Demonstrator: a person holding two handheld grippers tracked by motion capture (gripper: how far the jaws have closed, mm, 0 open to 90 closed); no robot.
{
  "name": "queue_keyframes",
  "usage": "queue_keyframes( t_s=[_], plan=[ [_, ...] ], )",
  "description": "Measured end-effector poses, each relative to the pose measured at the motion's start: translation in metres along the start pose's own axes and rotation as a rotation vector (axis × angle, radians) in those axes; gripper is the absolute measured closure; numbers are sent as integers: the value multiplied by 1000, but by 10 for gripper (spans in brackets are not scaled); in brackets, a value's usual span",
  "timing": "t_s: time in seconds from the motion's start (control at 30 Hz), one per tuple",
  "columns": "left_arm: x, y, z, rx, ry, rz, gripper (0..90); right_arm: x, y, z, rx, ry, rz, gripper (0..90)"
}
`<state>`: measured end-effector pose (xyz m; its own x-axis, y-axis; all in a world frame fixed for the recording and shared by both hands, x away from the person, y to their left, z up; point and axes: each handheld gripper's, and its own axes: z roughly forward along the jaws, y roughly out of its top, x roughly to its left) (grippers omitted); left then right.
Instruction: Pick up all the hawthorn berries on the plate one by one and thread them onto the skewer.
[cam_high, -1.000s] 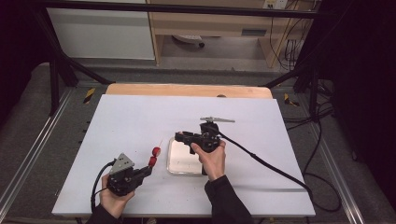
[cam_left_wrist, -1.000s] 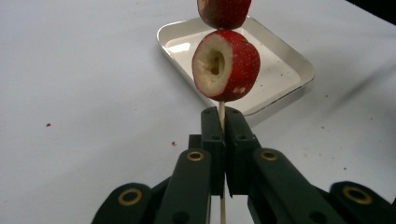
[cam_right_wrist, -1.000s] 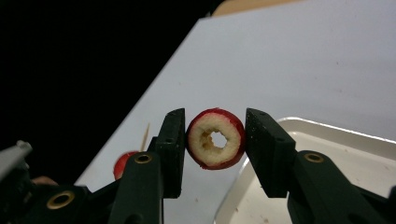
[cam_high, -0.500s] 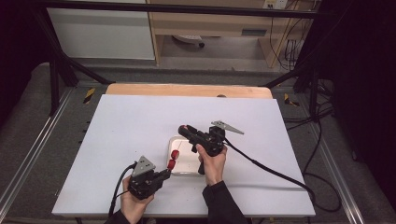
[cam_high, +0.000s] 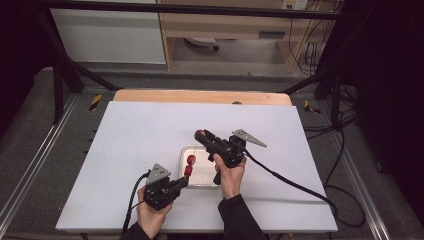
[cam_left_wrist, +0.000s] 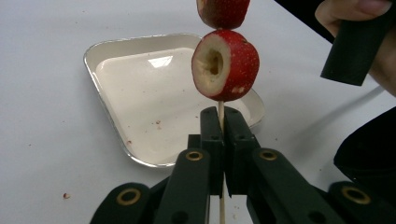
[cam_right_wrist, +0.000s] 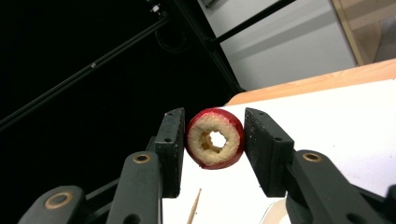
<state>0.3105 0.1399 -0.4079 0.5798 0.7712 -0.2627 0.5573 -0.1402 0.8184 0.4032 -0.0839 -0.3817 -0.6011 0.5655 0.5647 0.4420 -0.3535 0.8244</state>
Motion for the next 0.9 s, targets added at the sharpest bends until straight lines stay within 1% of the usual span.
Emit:
queue_keyframes(
  t_s=[0.03, 0.1, 0.2, 0.33, 0.43, 0.7, 0.8, 0.9],
  plan=[
    [0, 1, 0, -3, -1, 4, 879, 0, 0, 0, 2, 2, 1, 597],
    [-1, 2, 0, -8, -4, -2, 879, 0, -1, 0, 6, 0, 1, 598],
    [-2, 2, 1, -2, -8, 3, 879, 0, -3, 0, 10, 5, -2, 598],
    [-4, 2, 5, 8, -6, 10, 879, 0, -3, 1, 17, 6, 16, 598],
    [-4, 2, 6, 6, -1, 10, 879, 1, -2, 0, 25, 9, 35, 598],
    [-1, 3, 8, -16, 9, -6, 879, 3, 2, -2, 26, 33, 91, 598],
    [0, 3, 7, -24, 10, -4, 879, 3, 2, -3, 29, 39, 103, 598],
    [0, 3, 7, -35, 9, -3, 879, 3, 2, -3, 24, 42, 103, 598]
  ],
)
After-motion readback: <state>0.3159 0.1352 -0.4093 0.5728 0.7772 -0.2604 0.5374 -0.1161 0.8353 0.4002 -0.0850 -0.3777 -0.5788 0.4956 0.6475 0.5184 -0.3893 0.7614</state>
